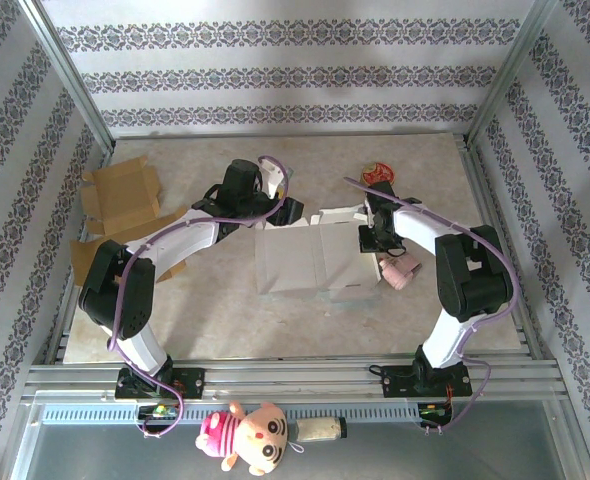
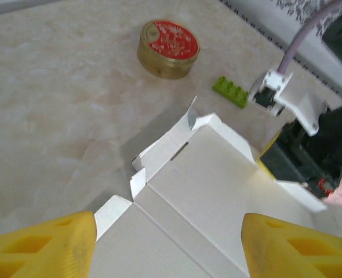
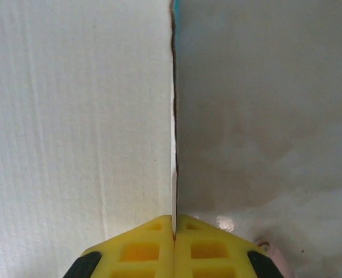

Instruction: Fold the paper box

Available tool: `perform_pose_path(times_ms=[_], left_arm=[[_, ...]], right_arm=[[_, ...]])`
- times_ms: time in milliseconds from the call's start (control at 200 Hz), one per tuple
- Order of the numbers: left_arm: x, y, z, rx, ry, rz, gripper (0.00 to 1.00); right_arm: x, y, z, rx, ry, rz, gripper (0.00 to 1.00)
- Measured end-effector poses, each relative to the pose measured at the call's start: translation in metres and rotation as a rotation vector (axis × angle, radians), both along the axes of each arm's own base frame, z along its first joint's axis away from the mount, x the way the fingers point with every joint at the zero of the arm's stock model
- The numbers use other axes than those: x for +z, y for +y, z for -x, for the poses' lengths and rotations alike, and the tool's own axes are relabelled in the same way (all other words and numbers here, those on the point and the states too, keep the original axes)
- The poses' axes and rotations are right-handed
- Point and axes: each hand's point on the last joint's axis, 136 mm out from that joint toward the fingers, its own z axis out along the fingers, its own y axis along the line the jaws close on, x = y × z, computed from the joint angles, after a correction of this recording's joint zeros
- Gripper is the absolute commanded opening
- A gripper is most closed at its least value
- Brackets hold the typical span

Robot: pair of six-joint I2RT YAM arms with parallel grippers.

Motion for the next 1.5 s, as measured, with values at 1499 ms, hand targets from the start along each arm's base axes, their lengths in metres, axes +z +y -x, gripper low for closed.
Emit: perform_pose_path(times_ms=[1499], left_arm=[[-0.032, 0.004, -0.004, -0.387, 0.184, 0.23, 0.45]], right_arm=[[0.16, 0.079, -0.035, 1.006, -0.612, 0.57, 0.0]])
